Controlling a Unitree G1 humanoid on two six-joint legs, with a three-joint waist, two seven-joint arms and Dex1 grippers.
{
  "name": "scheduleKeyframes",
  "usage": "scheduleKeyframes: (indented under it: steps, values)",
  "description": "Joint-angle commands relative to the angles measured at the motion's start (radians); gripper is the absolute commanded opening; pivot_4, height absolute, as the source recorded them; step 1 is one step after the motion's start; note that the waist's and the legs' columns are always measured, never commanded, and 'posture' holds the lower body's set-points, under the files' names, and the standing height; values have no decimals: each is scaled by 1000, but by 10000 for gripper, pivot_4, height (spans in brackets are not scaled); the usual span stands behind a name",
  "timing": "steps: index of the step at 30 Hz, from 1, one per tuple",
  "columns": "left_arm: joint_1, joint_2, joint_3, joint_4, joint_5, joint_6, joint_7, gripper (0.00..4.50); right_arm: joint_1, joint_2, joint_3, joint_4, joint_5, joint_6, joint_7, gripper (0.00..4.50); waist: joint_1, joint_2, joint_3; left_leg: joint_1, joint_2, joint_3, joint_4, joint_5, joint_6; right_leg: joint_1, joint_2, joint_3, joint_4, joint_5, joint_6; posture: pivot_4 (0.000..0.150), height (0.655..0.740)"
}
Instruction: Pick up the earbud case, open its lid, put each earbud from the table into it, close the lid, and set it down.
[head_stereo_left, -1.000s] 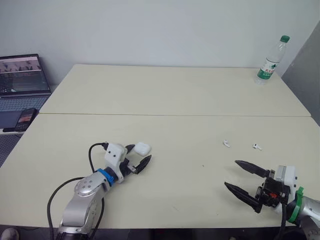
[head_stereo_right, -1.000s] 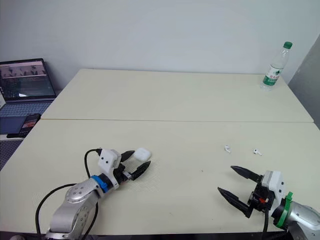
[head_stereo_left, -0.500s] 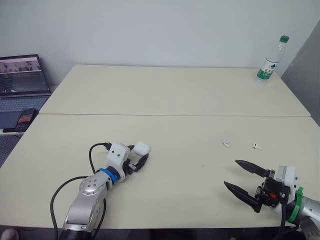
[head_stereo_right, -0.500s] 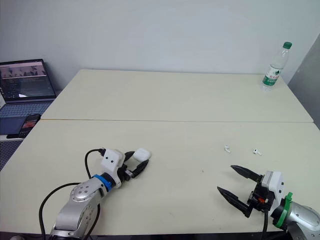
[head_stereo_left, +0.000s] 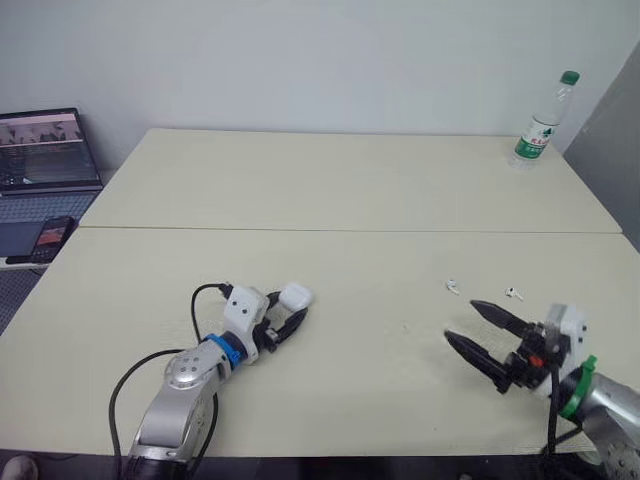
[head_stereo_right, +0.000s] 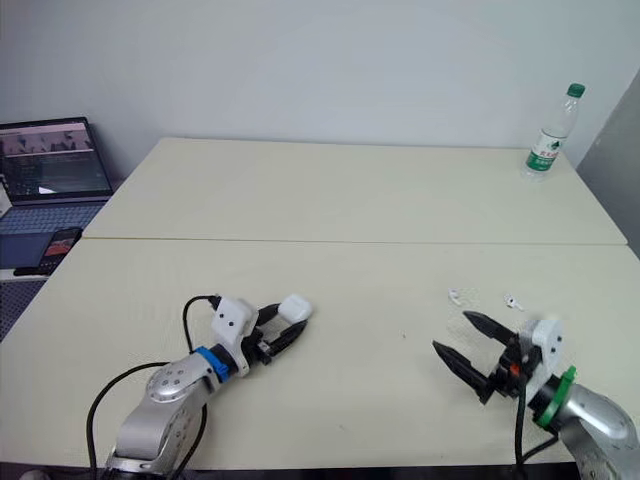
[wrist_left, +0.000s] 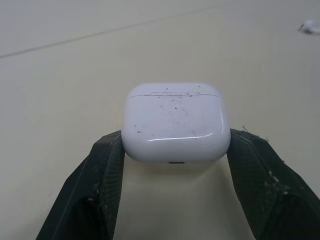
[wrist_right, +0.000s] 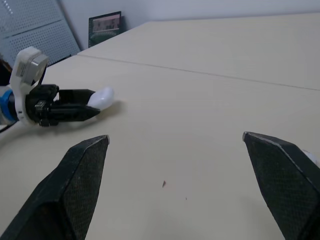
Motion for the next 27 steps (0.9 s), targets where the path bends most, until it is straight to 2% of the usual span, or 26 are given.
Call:
scheduleKeyframes:
  steps: [1, 4, 9, 12, 19, 27]
  values:
    - [-53, -48, -37, -51, -64, -13, -44, 27085, -90, 34, 33, -101, 202, 187, -214, 45000, 0, 0, 0, 0, 0, 0, 0, 0, 0, 0, 0, 0, 0, 0, 0, 1500, 7400]
    - [-103, -105, -77, -28, -75, -28, -64, 27085, -196, 53, 102, -115, 365, 387, -446, 45000, -1, 0, 0, -1, 0, -1, 0, 0, 0, 0, 0, 0, 0, 0, 0, 1500, 7400]
    - [-190, -174, -115, 33, -72, -57, -80, 27085, -368, 136, 163, -52, 666, 479, -774, 45000, -3, -1, 0, -4, -1, -1, 0, 0, 0, -3, 1, 0, 0, 1, 1, 1500, 7400]
    - [-221, -201, -126, 57, -73, -66, -84, 27085, -440, 163, 197, -27, 759, 486, -906, 45000, -3, -1, 0, -5, -2, -2, 1, 0, 0, -3, 1, 0, -1, 1, 2, 1500, 7400]
    - [-236, -207, -137, 86, -56, -94, -107, 27085, -515, 217, 257, 6, 822, 456, -1080, 45000, -3, -1, 0, -8, -2, -2, 1, 0, 0, -5, 0, 0, -1, 1, 2, 1500, 7400]
    - [-220, -180, -136, 83, -64, -98, -140, 27085, -528, 208, 238, 17, 867, 423, -1139, 45000, -5, -1, 0, -8, -2, -2, 1, 0, 0, -5, 0, 0, -1, 1, 3, 1500, 7400]
